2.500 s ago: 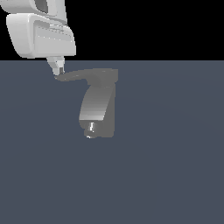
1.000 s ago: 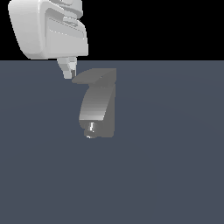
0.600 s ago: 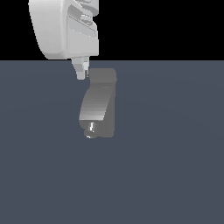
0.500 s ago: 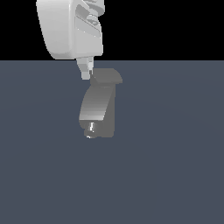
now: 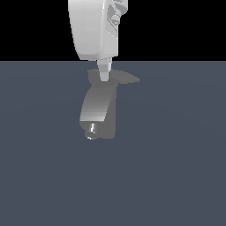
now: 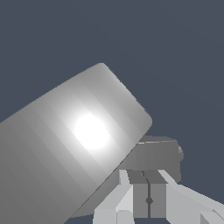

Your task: Turn on the faucet by rotating a designated handle.

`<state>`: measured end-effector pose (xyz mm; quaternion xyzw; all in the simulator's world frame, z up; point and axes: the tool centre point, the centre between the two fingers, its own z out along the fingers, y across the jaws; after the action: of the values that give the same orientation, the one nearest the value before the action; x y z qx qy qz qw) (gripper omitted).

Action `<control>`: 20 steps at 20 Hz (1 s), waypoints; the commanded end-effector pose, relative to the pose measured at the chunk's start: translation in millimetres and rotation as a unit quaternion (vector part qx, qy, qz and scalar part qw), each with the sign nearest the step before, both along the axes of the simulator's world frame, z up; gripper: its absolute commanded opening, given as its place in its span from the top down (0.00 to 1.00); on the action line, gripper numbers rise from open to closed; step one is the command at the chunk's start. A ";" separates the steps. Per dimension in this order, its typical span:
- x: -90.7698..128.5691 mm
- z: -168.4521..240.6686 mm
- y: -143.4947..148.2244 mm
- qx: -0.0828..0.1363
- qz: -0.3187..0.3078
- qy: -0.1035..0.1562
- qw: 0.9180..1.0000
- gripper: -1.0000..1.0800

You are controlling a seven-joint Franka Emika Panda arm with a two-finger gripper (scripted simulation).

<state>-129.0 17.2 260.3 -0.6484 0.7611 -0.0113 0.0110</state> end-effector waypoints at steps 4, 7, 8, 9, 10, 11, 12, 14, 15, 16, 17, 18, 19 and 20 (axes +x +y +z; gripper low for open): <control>10.6 -2.7 -22.8 0.000 -0.003 0.004 1.000 1.00; 17.0 -4.1 -35.7 0.000 -0.005 0.006 1.000 1.00; 19.1 -4.6 -40.1 0.001 -0.005 0.006 1.000 1.00; 21.2 -5.0 -44.3 0.001 -0.006 0.007 1.000 1.00; 23.3 -5.5 -48.6 0.001 -0.006 0.008 1.000 1.00; 25.4 -6.0 -52.9 0.001 -0.007 0.008 1.000 1.00; 27.4 -6.5 -57.1 0.001 -0.007 0.009 1.000 1.00; 31.5 -7.4 -65.6 0.001 -0.008 0.010 1.000 1.00; 33.6 -7.9 -69.8 0.001 -0.008 0.011 1.000 1.00; 35.6 -8.4 -74.0 0.001 -0.009 0.011 1.000 1.00; 37.7 -8.8 -78.2 0.001 -0.009 0.012 1.000 1.00; 39.7 -9.4 -82.4 0.001 -0.010 0.013 1.000 1.00; 41.7 -9.8 -86.5 0.001 -0.010 0.013 1.000 1.00; 43.7 -10.3 -90.6 0.001 -0.011 0.014 1.000 1.00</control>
<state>-83.2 -57.9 259.3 -0.6481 0.7614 -0.0095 0.0077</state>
